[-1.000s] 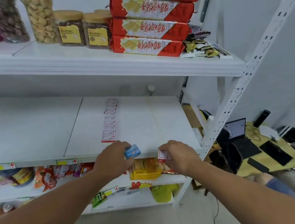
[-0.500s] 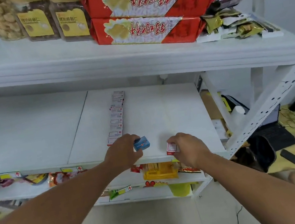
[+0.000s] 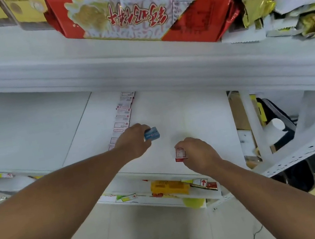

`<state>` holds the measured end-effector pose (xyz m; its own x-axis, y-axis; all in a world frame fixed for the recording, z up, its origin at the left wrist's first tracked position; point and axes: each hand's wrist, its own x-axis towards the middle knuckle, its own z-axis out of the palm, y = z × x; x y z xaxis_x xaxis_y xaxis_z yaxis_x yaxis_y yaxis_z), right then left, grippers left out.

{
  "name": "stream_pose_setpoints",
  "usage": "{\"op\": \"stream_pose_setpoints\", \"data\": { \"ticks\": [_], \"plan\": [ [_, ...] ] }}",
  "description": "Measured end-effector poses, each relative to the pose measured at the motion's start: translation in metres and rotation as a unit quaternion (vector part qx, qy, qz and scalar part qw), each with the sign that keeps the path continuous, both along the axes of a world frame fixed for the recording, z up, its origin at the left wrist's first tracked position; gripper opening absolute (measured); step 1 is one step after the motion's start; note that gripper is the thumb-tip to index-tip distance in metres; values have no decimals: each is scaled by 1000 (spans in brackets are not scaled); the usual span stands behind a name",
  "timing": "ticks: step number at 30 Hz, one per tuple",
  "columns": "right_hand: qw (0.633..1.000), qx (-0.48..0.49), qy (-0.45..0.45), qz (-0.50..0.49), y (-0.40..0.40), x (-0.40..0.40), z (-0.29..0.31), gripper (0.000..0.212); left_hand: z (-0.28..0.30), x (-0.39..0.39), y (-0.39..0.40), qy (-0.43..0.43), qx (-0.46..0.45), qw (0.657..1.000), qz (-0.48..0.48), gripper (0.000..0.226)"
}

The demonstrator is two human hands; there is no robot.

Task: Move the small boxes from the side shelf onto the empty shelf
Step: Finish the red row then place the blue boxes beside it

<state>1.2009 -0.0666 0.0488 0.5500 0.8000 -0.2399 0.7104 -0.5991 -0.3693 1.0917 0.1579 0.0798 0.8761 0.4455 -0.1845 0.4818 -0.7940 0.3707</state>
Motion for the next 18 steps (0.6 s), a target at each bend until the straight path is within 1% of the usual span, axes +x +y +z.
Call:
{"op": "stream_pose_setpoints", "data": {
  "ticks": [3, 8, 12, 15, 18],
  "plan": [
    [1000, -3, 5, -10, 2, 0, -4, 54, -9, 26, 9, -7, -3, 1000, -7, 39],
    [999, 2, 1, -42, 8, 4, -16, 56, -39, 59, 23, 8, 10, 997, -70, 42],
    [998, 15, 0, -61, 17, 2, -30, 54, -72, 70, 32, 8, -9, 997, -71, 45],
    [997, 24, 1, -76, 23, 0, -38, 52, -88, 68, 30, -1, -43, 998, -45, 56],
    [997, 20, 2, -78, 25, -6, -43, 51, -90, 58, 20, -5, -56, 997, -46, 80]
  ]
}}
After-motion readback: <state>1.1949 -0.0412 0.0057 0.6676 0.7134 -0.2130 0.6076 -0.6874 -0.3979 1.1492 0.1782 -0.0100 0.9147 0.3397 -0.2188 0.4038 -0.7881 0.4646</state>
